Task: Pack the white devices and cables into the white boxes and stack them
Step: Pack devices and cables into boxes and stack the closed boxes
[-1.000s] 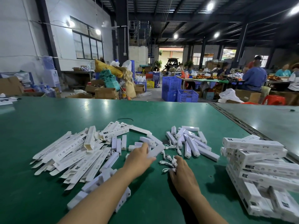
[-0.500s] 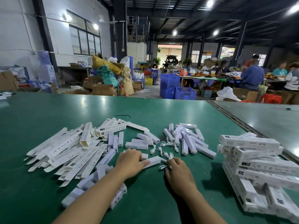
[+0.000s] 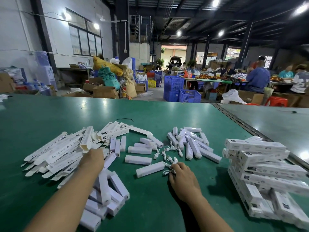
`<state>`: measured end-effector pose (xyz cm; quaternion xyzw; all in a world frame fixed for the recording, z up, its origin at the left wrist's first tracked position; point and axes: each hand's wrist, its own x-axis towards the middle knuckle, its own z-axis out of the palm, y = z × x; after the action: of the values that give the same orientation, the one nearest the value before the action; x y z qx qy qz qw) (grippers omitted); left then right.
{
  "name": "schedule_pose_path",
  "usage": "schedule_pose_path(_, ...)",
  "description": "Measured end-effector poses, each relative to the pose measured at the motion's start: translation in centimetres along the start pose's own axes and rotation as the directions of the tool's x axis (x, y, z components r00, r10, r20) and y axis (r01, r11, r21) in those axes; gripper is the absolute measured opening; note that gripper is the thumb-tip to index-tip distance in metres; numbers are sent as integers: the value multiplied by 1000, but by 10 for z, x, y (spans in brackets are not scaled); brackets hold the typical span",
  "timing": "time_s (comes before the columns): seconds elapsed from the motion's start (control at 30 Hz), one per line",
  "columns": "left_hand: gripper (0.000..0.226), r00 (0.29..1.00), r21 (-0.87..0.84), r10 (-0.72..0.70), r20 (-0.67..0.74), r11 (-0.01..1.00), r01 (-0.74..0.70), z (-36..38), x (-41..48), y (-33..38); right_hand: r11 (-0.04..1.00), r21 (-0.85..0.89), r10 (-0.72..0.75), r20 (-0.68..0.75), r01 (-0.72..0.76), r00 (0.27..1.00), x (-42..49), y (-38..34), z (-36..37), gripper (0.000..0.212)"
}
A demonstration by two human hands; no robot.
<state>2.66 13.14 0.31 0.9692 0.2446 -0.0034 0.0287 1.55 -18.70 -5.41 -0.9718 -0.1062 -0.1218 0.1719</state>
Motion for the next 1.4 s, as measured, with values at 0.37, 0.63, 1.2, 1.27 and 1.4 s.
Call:
schedule_pose_path(0.37, 24, 971, 51, 41, -236, 998, -29, -23, -13, 19, 999, 35, -5, -18, 5, 1000, -2, -1, -2, 34)
schedule_pose_path(0.63, 40, 947, -718, 0, -322, 652, -245, -37, -50, 91, 984, 157, -64, -110, 81, 992, -5, -1, -6, 38)
schedule_pose_path(1.2, 18, 970, -909, 242, -2, -405, 99, 11, -122, 141, 471, 882, -74, 75, -32, 994, -28, -24, -29, 40)
schedule_pose_path(1.27, 19, 964, -873, 267, -19, -474, 114, 12, -125, 140, 498, 865, -89, 121, -62, 989, -28, -26, -31, 38)
schedule_pose_path(1.4, 22, 948, -807, 316, -22, -565, 170, 15, -128, 137, 504, 861, -152, 159, -62, 976, -30, -29, -34, 28)
